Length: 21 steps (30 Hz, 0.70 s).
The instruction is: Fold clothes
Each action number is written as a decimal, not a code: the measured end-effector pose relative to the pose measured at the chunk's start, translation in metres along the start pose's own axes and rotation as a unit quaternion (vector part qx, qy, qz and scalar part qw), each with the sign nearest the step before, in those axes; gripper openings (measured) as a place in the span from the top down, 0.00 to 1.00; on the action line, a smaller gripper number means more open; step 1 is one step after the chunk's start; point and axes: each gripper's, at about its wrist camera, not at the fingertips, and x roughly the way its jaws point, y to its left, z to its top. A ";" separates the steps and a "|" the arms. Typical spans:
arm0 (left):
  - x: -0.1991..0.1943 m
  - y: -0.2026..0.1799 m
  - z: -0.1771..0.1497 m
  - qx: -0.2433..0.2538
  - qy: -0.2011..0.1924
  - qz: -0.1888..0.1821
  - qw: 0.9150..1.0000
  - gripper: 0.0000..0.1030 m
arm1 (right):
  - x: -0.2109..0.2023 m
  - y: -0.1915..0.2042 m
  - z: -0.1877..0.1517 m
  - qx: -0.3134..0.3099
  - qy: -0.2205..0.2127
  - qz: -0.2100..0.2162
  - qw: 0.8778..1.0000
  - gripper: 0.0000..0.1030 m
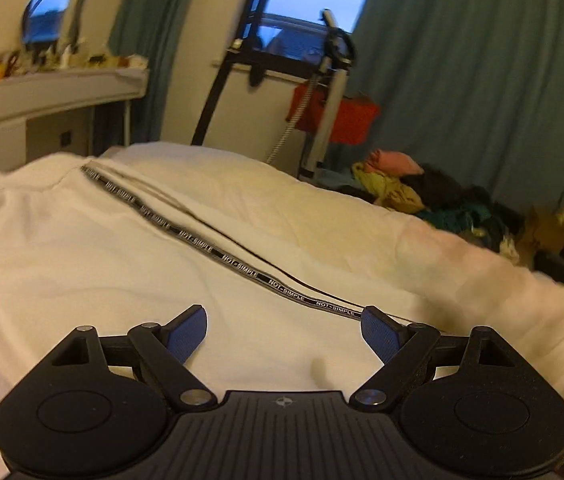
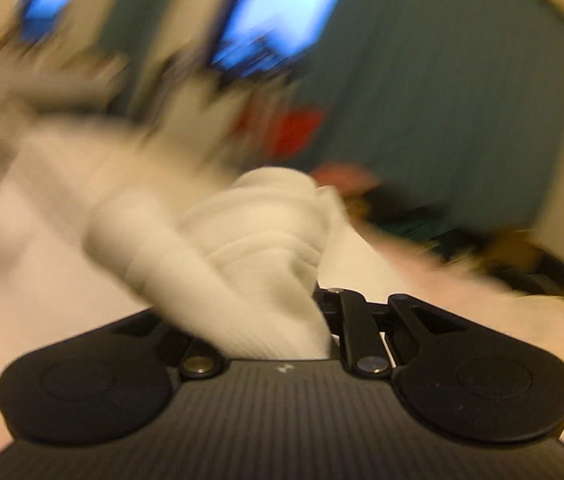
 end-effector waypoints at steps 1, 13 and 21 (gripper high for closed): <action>-0.001 0.003 0.001 -0.008 0.002 -0.002 1.000 0.17 | 0.000 0.016 -0.007 -0.028 0.010 0.000 1.000 0.85; -0.012 0.023 0.016 -0.069 -0.029 -0.022 0.997 0.16 | -0.025 0.060 0.020 0.001 -0.037 0.063 0.997 0.80; 0.001 0.012 0.008 -0.055 0.000 -0.054 0.997 0.16 | -0.038 0.034 0.016 0.080 0.017 0.166 0.983 0.26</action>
